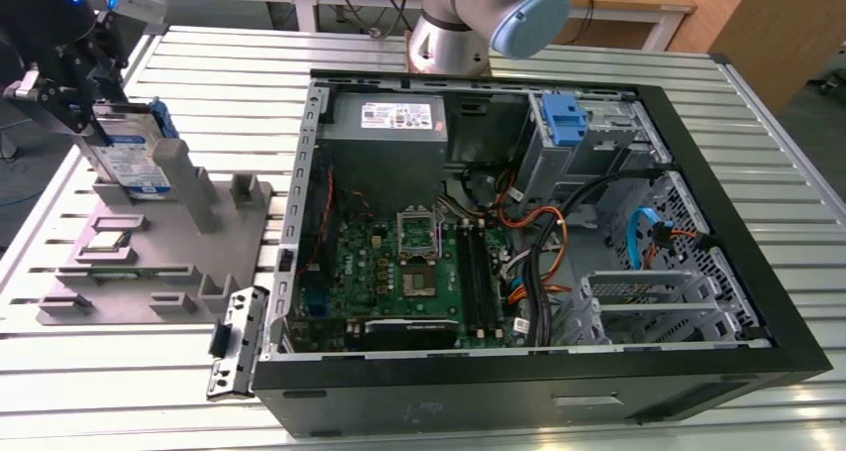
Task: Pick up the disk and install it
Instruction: 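Pick up the disk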
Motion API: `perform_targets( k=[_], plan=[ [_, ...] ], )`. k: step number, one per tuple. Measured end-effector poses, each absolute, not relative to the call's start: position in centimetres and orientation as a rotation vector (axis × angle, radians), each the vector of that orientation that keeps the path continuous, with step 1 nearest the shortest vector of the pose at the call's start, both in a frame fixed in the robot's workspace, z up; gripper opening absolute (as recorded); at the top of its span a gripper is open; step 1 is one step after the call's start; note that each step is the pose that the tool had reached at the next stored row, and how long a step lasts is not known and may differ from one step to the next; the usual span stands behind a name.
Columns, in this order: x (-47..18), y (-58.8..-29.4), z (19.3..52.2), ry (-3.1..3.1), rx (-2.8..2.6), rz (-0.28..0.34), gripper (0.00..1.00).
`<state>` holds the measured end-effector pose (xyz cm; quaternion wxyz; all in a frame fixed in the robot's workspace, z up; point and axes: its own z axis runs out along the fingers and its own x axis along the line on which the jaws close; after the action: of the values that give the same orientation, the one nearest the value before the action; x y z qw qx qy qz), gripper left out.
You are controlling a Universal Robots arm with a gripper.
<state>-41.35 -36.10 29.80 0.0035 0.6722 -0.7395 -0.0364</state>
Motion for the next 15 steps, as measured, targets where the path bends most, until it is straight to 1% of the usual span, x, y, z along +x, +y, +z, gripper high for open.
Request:
perform_targets(
  k=[15],
  plan=[
    [-41.35, -36.10, 30.14, -2.317, 2.108, -0.114, 0.59]
  ],
)
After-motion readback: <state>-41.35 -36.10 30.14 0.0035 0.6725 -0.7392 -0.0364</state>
